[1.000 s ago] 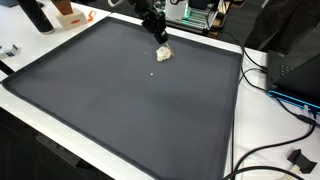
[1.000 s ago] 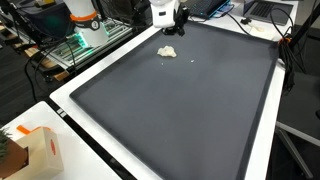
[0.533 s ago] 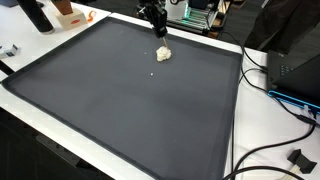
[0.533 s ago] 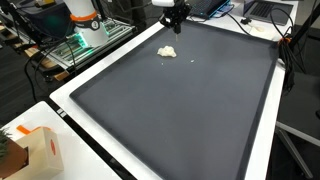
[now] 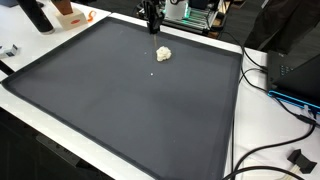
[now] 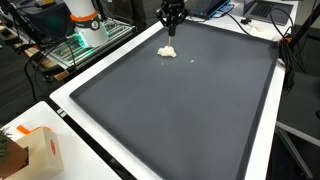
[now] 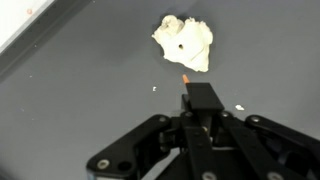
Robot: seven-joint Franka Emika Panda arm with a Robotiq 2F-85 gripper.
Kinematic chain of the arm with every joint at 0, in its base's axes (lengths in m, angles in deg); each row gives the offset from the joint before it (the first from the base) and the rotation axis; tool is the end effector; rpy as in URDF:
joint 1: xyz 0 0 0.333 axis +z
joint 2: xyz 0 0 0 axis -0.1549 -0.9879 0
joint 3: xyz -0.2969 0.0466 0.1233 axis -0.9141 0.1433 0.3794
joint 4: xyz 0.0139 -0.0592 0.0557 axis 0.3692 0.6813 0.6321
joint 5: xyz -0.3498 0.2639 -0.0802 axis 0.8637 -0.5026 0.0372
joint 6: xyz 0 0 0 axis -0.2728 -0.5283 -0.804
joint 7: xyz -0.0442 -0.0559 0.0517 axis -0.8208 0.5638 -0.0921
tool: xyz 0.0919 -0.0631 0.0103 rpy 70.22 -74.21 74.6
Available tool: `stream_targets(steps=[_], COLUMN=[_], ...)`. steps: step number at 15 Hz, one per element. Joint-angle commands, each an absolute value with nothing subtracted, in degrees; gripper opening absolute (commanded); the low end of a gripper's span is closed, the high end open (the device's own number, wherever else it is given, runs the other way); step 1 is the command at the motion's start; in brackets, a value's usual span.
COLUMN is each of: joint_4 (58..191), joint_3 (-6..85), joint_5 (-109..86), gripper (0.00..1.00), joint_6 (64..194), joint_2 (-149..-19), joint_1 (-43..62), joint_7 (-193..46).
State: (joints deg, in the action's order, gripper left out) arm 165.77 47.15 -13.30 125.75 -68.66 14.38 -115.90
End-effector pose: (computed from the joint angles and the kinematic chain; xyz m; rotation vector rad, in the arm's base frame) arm 0.5309 0.0887 0.2902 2.9409 -0.9817 -0.0768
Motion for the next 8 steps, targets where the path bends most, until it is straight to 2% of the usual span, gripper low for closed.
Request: stream_targets(steps=[1,8], joint_4=[164.88,161.84], joint_3=[47.80,48.54], joint_5=[-4.92,5.30], gripper=[0.03,0.03], joint_6=[122.31,115.09], joint_2=[-69.06,-72.11], joint_1=[14.92,16.19], joint_7=[-124.07,-131.85])
